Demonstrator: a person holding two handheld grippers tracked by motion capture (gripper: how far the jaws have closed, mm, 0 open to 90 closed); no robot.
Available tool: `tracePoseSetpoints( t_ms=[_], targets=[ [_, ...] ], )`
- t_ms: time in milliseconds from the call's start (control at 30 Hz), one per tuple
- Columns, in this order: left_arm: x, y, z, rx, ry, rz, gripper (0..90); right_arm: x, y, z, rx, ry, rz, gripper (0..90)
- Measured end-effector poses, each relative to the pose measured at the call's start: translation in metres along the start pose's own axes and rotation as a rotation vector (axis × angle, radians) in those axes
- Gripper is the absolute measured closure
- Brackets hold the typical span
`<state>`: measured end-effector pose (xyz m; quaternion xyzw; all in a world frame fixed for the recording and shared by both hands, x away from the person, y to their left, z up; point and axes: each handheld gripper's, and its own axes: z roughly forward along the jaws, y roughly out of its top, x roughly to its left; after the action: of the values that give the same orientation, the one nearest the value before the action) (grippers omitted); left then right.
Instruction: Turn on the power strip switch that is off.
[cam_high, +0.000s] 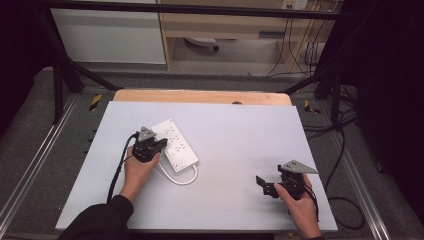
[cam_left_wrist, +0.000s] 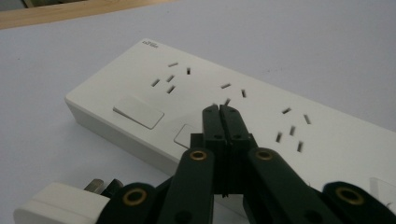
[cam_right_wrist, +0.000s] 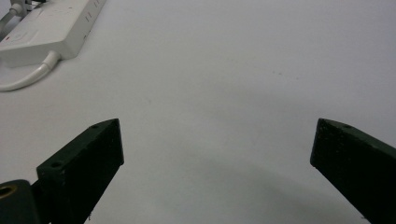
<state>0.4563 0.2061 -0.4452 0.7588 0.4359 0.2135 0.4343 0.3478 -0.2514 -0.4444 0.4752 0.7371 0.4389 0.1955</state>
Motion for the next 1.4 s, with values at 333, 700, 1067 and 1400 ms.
tracePoseSetpoints(
  t_ms=[333, 700, 1067, 1400],
  targets=[
    [0.0, -0.0019, -0.0002, -0.013, -0.001, 0.003, 90.0, 0.0004, -0.0001, 0.0003, 0.004, 0.001, 0.0, 3.1],
    [0.0, -0.0019, -0.0003, -0.012, 0.001, 0.013, 90.0, 0.0003, -0.0002, 0.0008, 0.003, 0.004, -0.002, 3.1],
    [0.0001, -0.0023, -0.0002, -0.011, -0.004, 0.022, 90.0, 0.0003, -0.0003, 0.0009, 0.006, 0.006, -0.002, 3.1],
    [-0.0061, -0.0024, 0.0009, 0.0, -0.007, 0.059, 90.0, 0.0004, -0.0003, 0.001, 0.007, 0.005, -0.002, 3.1]
  ],
)
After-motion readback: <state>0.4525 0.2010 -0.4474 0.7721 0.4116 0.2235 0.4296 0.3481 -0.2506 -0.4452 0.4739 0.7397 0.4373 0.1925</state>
